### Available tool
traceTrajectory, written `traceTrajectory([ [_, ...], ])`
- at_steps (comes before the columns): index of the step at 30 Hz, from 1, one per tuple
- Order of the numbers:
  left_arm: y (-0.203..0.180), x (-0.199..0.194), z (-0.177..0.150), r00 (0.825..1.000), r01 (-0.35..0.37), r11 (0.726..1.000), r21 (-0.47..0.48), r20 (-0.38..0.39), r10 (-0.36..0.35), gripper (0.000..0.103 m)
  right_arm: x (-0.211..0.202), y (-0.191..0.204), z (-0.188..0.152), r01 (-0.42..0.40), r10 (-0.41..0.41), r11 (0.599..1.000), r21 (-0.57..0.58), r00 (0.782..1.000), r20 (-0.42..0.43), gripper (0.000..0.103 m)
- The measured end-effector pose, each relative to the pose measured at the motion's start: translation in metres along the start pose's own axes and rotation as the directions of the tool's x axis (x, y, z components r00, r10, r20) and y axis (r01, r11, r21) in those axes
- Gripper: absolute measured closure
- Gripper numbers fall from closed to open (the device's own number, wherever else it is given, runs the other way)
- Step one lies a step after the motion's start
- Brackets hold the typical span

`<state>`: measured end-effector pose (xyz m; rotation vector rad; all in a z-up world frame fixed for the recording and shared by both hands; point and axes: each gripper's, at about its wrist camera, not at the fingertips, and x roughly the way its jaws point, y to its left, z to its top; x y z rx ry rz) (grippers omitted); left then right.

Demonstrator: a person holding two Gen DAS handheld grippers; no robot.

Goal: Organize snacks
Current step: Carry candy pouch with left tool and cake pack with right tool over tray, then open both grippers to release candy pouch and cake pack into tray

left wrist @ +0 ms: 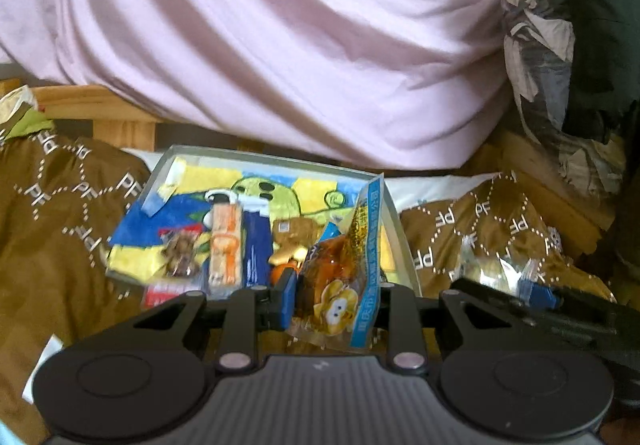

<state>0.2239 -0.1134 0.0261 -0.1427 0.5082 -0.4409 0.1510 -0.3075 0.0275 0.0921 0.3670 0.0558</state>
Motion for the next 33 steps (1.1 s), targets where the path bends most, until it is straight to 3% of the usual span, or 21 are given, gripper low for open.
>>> traceTrajectory([
  [13, -0.001, 0.068, 0.008, 0.999, 0.013, 0.997, -0.079, -0.048, -0.017, 0.073, 0.047, -0.040, 0.006, 0.091, -0.091, 0.995, 0.045, 0.996, -0.001, 0.052],
  [33, 0.014, 0.174, 0.064, 0.989, -0.043, 0.998, -0.051, -0.144, 0.035, 0.073, 0.148, -0.061, 0.020, 0.061, -0.057, 0.994, 0.095, 0.997, -0.049, 0.051],
])
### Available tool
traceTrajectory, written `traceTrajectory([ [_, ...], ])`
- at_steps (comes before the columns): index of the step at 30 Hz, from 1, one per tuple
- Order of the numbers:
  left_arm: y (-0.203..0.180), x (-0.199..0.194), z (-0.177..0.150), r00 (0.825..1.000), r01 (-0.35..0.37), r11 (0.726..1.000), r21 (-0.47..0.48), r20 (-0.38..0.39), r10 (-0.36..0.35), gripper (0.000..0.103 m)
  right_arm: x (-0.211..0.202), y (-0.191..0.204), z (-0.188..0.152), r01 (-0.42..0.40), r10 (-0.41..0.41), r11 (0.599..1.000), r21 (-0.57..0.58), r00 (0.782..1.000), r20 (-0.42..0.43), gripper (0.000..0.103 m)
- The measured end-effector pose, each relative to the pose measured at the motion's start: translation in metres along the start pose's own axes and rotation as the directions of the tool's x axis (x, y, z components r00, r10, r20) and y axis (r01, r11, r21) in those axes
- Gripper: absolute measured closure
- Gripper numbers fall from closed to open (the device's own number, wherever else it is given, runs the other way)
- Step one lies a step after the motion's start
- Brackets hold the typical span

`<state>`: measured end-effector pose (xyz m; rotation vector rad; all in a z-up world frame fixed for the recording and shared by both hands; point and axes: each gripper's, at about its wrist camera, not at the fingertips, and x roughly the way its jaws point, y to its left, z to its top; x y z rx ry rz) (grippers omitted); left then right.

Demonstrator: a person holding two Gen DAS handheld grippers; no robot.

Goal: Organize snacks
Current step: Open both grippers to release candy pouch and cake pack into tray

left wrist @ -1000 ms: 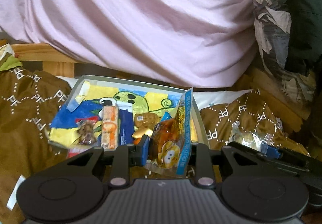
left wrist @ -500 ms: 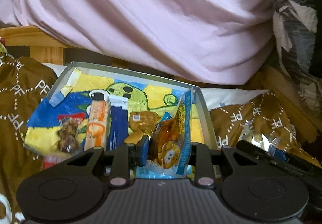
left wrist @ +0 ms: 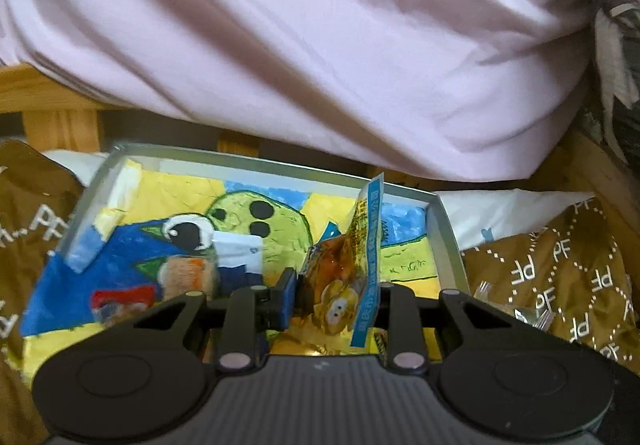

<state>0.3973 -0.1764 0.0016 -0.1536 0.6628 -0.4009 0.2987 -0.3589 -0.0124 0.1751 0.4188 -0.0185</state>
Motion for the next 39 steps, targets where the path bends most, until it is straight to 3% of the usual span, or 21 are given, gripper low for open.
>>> traceTrajectory([
  [7, -0.009, 0.036, -0.008, 0.998, -0.047, 0.997, 0.053, -0.039, 0.049, 0.073, 0.021, -0.004, -0.001, 0.019, -0.019, 1.000, -0.024, 1.000, -0.014, 0.051],
  [12, -0.005, 0.042, -0.008, 0.996, -0.066, 0.997, 0.032, -0.056, 0.068, 0.072, 0.028, -0.007, 0.000, -0.030, 0.030, 0.999, 0.013, 1.000, -0.006, 0.051],
  [19, -0.004, 0.042, -0.005, 0.992, -0.106, 0.994, 0.036, -0.059, 0.108, 0.070, 0.037, -0.008, -0.003, -0.024, 0.024, 1.000, 0.009, 0.999, -0.023, 0.046],
  [26, 0.000, 0.030, -0.008, 0.997, -0.065, 0.998, 0.011, -0.044, 0.066, 0.035, 0.040, -0.011, -0.007, -0.029, 0.029, 0.999, 0.013, 0.999, -0.037, 0.038],
  [28, 0.001, 0.023, -0.008, 0.998, -0.062, 0.998, 0.011, -0.029, 0.062, 0.031, 0.036, -0.009, -0.007, -0.036, 0.036, 0.999, 0.001, 0.999, -0.032, 0.032],
  [30, 0.004, 0.013, -0.006, 0.998, -0.057, 0.998, -0.008, -0.005, 0.056, 0.024, 0.031, -0.005, -0.007, -0.030, 0.030, 0.999, -0.013, 0.999, -0.018, 0.018],
  [34, 0.010, -0.011, -0.003, 0.996, -0.057, 0.997, -0.056, 0.063, 0.061, 0.013, 0.022, 0.000, -0.006, -0.032, 0.032, 0.999, -0.036, 0.999, -0.005, 0.017],
  [39, 0.014, -0.045, -0.007, 0.988, -0.069, 0.996, -0.052, 0.131, 0.075, 0.003, -0.002, 0.008, -0.004, -0.030, 0.031, 0.999, -0.038, 0.999, 0.028, 0.006],
])
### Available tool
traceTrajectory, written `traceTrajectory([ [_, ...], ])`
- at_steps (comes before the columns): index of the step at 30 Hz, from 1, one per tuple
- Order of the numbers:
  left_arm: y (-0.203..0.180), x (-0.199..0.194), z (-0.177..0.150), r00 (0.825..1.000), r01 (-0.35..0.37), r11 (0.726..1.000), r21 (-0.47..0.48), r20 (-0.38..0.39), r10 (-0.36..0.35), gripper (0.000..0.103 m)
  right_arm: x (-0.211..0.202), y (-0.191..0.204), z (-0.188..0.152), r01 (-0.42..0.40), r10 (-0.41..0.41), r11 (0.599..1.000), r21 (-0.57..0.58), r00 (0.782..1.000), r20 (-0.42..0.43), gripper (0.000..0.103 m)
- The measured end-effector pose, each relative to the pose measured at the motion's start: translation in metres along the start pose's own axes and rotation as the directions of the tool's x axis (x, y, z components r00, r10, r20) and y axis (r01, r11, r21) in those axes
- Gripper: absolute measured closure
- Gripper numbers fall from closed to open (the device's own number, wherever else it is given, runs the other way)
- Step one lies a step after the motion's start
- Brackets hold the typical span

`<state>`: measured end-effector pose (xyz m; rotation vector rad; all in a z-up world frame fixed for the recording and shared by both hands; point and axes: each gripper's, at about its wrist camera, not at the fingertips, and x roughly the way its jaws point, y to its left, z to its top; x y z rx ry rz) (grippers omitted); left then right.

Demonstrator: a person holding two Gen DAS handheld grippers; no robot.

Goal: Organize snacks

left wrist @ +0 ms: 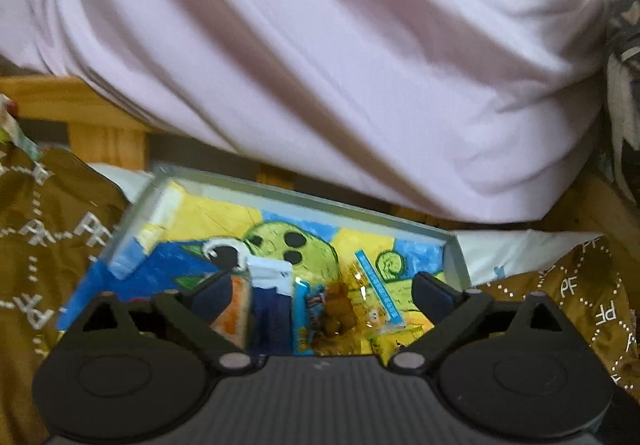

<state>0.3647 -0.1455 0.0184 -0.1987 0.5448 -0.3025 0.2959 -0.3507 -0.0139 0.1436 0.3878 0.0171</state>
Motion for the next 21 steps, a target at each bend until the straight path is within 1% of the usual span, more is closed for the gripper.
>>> traceTrajectory([
  [3, 0.006, -0.025, -0.005, 0.999, 0.012, 1.000, 0.008, 0.050, -0.012, 0.002, -0.018, 0.007, 0.004, -0.006, 0.006, 1.000, -0.010, 1.000, 0.016, 0.002],
  [7, 0.018, -0.059, -0.012, 0.993, 0.010, 1.000, -0.009, 0.114, -0.009, 0.001, -0.046, 0.017, 0.008, -0.008, 0.009, 1.000, -0.018, 0.999, 0.039, 0.001],
  [11, 0.026, -0.086, -0.013, 0.990, -0.034, 0.999, -0.012, 0.138, 0.035, 0.001, -0.073, 0.026, 0.010, 0.002, 0.000, 1.000, -0.027, 0.997, 0.081, 0.001],
  [14, 0.032, -0.105, -0.017, 0.987, -0.069, 0.998, -0.015, 0.145, 0.070, 0.001, -0.092, 0.029, 0.010, 0.001, 0.000, 1.000, -0.012, 0.994, 0.109, 0.001],
  [18, 0.038, -0.130, -0.029, 0.979, -0.112, 0.994, -0.011, 0.171, 0.112, 0.001, -0.118, 0.034, 0.006, 0.008, -0.006, 1.000, -0.014, 0.990, 0.143, 0.001],
  [21, 0.043, -0.148, -0.042, 0.976, -0.130, 0.991, -0.016, 0.174, 0.131, 0.001, -0.135, 0.038, 0.000, 0.014, -0.010, 1.000, -0.020, 0.987, 0.158, 0.001],
])
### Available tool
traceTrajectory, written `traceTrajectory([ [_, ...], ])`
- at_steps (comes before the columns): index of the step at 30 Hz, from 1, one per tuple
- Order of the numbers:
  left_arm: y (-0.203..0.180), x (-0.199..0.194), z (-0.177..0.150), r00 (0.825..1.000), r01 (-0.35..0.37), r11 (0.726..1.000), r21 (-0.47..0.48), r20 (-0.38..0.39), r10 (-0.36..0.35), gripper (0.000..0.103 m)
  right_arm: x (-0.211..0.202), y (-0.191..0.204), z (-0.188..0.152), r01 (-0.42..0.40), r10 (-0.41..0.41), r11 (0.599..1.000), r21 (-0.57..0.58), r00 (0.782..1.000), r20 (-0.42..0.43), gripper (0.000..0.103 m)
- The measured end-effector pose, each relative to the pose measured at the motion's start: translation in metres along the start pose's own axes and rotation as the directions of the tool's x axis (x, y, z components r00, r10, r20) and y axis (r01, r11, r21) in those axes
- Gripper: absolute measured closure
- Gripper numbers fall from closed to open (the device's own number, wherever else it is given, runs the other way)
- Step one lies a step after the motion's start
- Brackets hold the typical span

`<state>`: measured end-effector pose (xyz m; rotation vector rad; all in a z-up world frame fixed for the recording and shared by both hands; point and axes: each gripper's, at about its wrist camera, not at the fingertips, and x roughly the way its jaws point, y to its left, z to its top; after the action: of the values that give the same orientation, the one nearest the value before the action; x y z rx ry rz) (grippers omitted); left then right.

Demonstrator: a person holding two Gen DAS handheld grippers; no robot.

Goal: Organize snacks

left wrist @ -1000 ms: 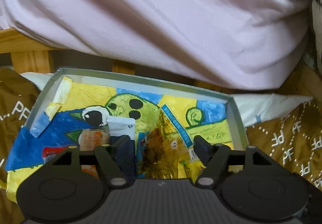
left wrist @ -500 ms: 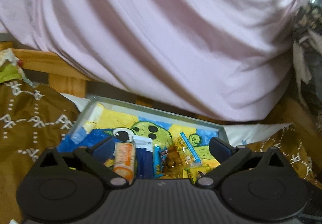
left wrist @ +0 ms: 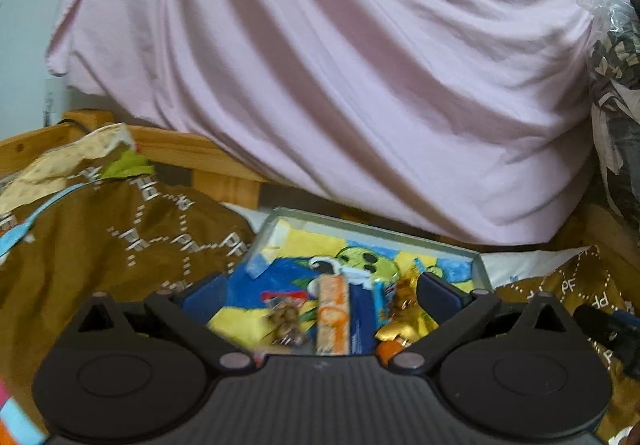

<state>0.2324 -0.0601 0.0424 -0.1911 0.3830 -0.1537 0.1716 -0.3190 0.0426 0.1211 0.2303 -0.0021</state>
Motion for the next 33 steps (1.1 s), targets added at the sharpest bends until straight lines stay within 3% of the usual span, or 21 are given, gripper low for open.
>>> traceTrajectory([
  [7, 0.008, -0.040, -0.024, 0.999, -0.041, 0.998, 0.050, 0.026, 0.040, 0.000, -0.037, 0.006, -0.011, 0.013, -0.013, 1.000, 0.007, 1.000, 0.006, 0.001],
  [12, 0.010, -0.061, -0.037, 1.000, -0.029, 0.997, 0.066, -0.007, 0.029, 0.000, -0.060, 0.014, -0.021, 0.003, -0.003, 1.000, 0.013, 1.000, -0.014, 0.001],
  [25, 0.017, -0.112, -0.049, 0.999, -0.036, 0.993, 0.111, 0.043, 0.031, 0.000, -0.104, 0.029, -0.038, 0.023, -0.023, 1.000, -0.001, 1.000, -0.003, 0.001],
  [33, 0.030, -0.127, -0.059, 0.998, -0.066, 0.995, 0.079, 0.025, 0.065, 0.000, -0.124, 0.040, -0.050, 0.034, -0.034, 0.999, -0.012, 0.999, -0.005, 0.001],
])
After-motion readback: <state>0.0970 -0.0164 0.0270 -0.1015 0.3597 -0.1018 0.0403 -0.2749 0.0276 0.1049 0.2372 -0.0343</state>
